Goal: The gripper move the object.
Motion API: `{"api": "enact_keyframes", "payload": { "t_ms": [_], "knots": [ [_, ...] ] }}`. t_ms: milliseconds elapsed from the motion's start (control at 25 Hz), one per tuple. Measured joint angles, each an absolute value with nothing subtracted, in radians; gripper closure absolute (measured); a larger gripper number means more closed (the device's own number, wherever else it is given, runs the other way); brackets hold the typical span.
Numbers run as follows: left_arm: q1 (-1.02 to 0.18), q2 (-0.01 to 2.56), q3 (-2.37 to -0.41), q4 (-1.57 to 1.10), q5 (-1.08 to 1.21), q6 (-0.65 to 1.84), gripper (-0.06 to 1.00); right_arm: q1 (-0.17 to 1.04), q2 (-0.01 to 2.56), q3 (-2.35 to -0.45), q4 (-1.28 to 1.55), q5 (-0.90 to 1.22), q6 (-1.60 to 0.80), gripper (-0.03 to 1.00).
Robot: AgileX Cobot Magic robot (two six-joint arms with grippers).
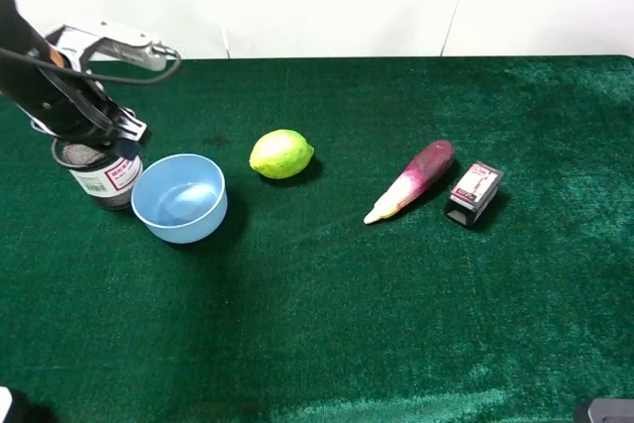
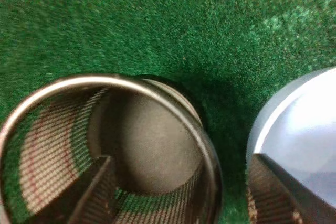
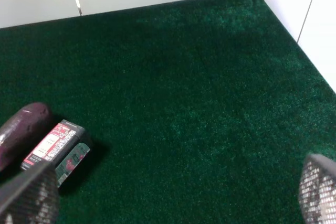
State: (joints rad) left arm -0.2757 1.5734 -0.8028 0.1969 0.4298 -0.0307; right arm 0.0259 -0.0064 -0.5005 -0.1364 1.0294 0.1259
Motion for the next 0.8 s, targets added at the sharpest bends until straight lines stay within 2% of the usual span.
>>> {"api": "enact_keyframes", "payload": {
  "t_ms": [800],
  "knots": [
    [-0.276, 1.174, -0.803, 0.102, 0.744, -0.032, 0.38, 0.026, -0.006, -0.501, -0.136, 1.029, 0.126, 0.27]
  ]
}}
